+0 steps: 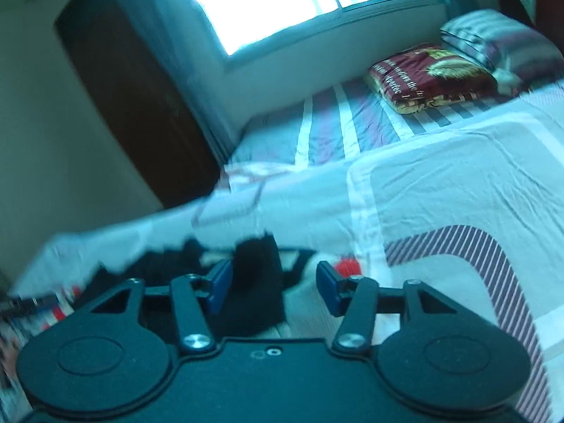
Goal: Fold small clothes
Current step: 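Lay the hem over the collar with both grippers and open them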
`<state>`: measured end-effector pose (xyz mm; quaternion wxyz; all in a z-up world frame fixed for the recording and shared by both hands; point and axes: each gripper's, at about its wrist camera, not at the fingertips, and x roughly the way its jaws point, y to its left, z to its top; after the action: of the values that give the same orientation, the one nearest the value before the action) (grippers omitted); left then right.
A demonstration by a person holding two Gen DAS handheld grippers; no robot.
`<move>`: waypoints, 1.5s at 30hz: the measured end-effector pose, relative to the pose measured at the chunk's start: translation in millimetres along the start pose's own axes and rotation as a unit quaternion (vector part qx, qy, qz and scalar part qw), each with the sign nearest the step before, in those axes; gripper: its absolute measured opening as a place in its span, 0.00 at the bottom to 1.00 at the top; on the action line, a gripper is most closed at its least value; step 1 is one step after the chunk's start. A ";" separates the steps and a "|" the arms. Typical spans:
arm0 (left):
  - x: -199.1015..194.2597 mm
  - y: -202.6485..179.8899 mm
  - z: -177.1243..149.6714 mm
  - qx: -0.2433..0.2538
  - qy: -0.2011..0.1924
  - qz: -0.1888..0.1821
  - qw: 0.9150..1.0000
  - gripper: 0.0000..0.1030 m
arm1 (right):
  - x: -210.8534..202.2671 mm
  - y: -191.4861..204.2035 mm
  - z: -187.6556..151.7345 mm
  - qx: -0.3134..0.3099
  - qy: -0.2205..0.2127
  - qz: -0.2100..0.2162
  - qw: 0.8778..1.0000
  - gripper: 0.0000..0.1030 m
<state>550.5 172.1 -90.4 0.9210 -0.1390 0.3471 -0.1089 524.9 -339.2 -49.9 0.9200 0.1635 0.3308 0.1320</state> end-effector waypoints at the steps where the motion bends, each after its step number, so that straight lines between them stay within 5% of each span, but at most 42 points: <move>1: 3.6 -2.7 -0.6 0.012 0.013 0.002 1.000 0.38 | 5.1 2.2 0.0 -0.014 0.008 -0.006 1.000 0.43; 4: 12.0 -10.6 -2.1 0.062 0.030 0.027 0.997 0.31 | 19.6 6.5 0.5 -0.025 0.025 -0.009 0.999 0.36; 10: 4.6 -13.6 -7.4 0.073 0.043 0.029 0.996 0.31 | 31.6 21.2 -7.5 -0.088 0.038 -0.028 0.995 0.29; 12: 3.7 -15.8 -7.2 0.084 0.041 0.031 0.995 0.28 | 31.5 27.1 -9.0 -0.110 0.033 -0.029 0.993 0.11; 13: 1.3 -17.2 -7.7 0.093 0.034 0.033 0.995 0.17 | 30.4 29.2 -9.0 -0.117 0.026 -0.030 0.992 0.04; 14: -2.2 -18.6 -8.8 0.099 0.026 0.032 0.994 0.07 | 29.4 30.8 -9.3 -0.123 0.022 -0.035 0.992 0.05; 20: -29.5 -12.6 -25.7 0.095 -0.034 0.060 0.993 0.06 | 12.1 28.6 -9.7 -0.131 -0.018 -0.055 0.990 0.04; 25: -21.8 -2.0 -33.2 0.088 -0.027 0.063 0.994 0.07 | 28.4 17.8 -18.4 -0.126 0.005 -0.074 0.989 0.05; 26: -23.4 -3.6 -32.6 0.097 -0.026 0.064 0.993 0.10 | 27.0 17.8 -16.8 -0.120 0.007 -0.072 0.990 0.06; 30: -47.9 1.9 -24.4 0.080 -0.055 0.101 0.990 0.62 | 0.7 20.8 -7.8 -0.117 -0.026 -0.082 0.989 0.26; 32: -58.3 -11.0 -17.5 0.103 -0.077 0.092 0.987 0.62 | -9.3 33.5 -6.2 -0.141 -0.033 -0.052 0.988 0.25; 38: 10.4 -104.7 -6.6 0.168 -0.020 -0.021 0.985 0.62 | 58.5 119.9 -15.9 -0.217 0.022 0.026 0.975 0.21; 41: 41.2 -119.6 -16.9 0.175 0.018 -0.020 0.984 0.62 | 87.8 146.4 -30.3 -0.260 0.059 0.053 0.962 0.21; 43: 40.8 -113.9 -25.1 0.196 0.021 -0.005 0.980 0.62 | 87.3 151.3 -41.4 -0.312 0.061 0.046 0.947 0.22; 45: 25.8 -91.3 -24.3 0.177 0.010 0.016 0.984 0.62 | 75.3 132.0 -35.5 -0.327 0.049 0.006 0.944 0.20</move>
<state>543.7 74.5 -93.3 0.9293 0.0329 0.3334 -0.1555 540.2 -184.9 -67.0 0.9046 -0.1509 0.3133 0.2465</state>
